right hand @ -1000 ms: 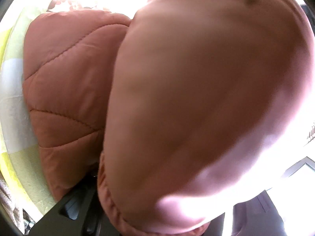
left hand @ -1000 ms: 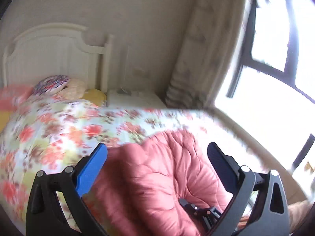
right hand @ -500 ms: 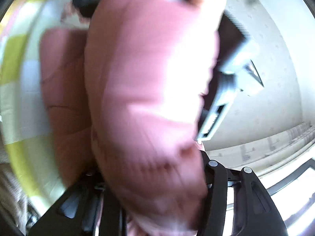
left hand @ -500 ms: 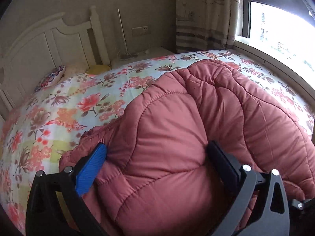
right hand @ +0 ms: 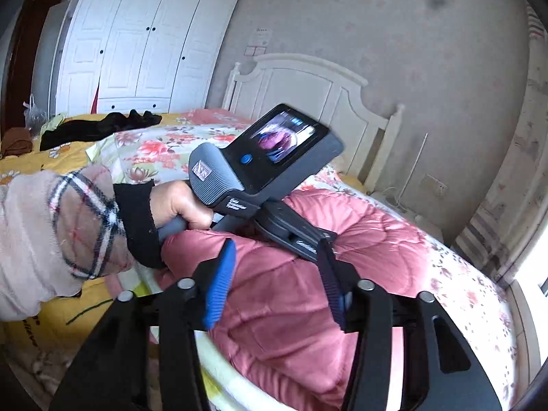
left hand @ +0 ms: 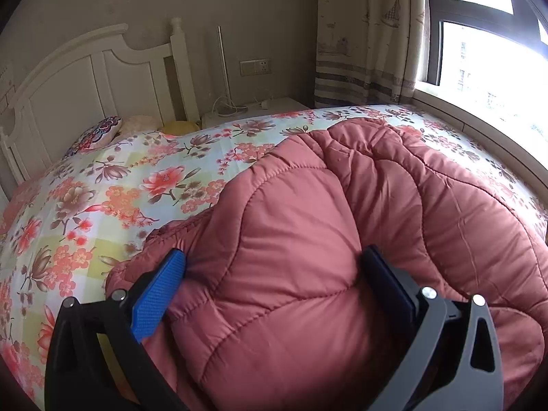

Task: Fold large clothes

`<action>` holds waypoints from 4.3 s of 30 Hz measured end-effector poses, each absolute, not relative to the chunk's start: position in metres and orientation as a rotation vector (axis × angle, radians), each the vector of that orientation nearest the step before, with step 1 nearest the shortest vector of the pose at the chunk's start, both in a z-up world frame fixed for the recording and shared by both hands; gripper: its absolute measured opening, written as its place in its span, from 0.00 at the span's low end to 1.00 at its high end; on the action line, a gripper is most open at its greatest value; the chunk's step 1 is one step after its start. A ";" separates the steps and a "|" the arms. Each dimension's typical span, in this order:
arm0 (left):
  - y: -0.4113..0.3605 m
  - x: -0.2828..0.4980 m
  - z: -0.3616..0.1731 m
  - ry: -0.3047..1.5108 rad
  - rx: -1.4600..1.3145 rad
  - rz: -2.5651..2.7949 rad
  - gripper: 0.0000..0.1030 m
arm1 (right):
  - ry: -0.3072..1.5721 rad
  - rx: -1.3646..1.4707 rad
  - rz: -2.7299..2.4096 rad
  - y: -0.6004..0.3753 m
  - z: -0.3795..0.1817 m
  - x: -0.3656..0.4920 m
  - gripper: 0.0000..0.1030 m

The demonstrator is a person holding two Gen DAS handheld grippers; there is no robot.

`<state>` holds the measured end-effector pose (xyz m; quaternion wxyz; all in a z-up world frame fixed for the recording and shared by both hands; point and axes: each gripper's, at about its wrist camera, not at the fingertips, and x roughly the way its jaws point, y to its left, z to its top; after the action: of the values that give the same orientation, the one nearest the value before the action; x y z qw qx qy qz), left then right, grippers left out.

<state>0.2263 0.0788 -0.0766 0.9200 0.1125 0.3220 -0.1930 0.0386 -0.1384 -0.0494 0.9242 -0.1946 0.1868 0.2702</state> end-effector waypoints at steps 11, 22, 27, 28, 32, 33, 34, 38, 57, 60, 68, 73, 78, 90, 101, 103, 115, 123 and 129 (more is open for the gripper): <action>0.076 0.223 -0.074 0.653 0.270 -0.349 0.98 | 0.485 -0.637 0.549 -0.068 -0.118 0.037 0.43; 0.049 0.186 -0.001 0.681 0.175 -0.342 0.98 | 0.460 -0.684 0.530 -0.060 -0.132 0.036 0.43; 0.060 0.224 -0.068 0.747 0.190 -0.307 0.98 | 0.409 -0.753 0.504 -0.054 -0.135 0.029 0.43; 0.073 0.228 -0.071 0.736 0.132 -0.343 0.98 | 0.396 -0.768 0.501 -0.054 -0.135 0.027 0.43; 0.087 0.226 -0.073 0.715 0.092 -0.333 0.98 | 0.436 -0.719 0.599 -0.059 -0.112 0.020 0.43; 0.087 0.224 -0.073 0.702 0.102 -0.323 0.98 | 0.438 -0.653 0.642 -0.071 -0.095 0.018 0.43; 0.084 0.221 -0.073 0.683 0.112 -0.308 0.98 | 0.421 -0.600 0.647 -0.082 -0.081 0.018 0.43; 0.086 0.218 -0.072 0.659 0.112 -0.291 0.98 | 0.382 -0.360 0.557 -0.141 -0.019 0.059 0.43; 0.097 0.214 -0.075 0.651 0.060 -0.266 0.98 | 0.985 -0.211 0.381 -0.147 -0.109 0.311 0.52; 0.097 0.211 -0.076 0.641 0.062 -0.253 0.98 | 0.987 -0.270 0.234 -0.145 -0.110 0.315 0.95; 0.100 0.209 -0.075 0.632 0.045 -0.240 0.98 | 0.781 -0.202 0.298 -0.150 -0.057 0.296 0.96; 0.099 0.207 -0.074 0.622 0.056 -0.223 0.98 | 0.743 -0.228 0.532 -0.098 -0.018 0.283 0.96; 0.096 0.203 -0.074 0.613 0.077 -0.205 0.98 | 0.996 -0.451 0.593 -0.047 -0.096 0.308 0.96; 0.097 0.207 -0.077 0.634 0.074 -0.215 0.98 | 1.080 -0.232 0.657 -0.069 -0.116 0.324 0.96; 0.100 0.214 -0.079 0.676 0.056 -0.249 0.98 | 0.766 -0.253 0.538 -0.124 -0.029 0.232 0.96; 0.099 0.218 -0.079 0.702 0.056 -0.264 0.98 | 0.706 -0.280 0.564 -0.141 -0.020 0.198 0.96; 0.091 0.223 -0.082 0.720 0.100 -0.260 0.98 | 0.638 -0.214 0.587 -0.182 -0.127 0.125 0.96; 0.088 0.217 -0.080 0.694 0.132 -0.234 0.98 | 0.635 -0.253 0.501 -0.178 -0.086 0.104 0.96; 0.085 0.213 -0.079 0.678 0.152 -0.217 0.98 | 0.548 -0.300 0.644 -0.167 -0.068 0.059 0.96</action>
<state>0.2133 0.0853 -0.0791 0.9345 0.0746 0.3316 -0.1062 0.0587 -0.1666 -0.0683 0.9010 -0.1450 0.2651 0.3111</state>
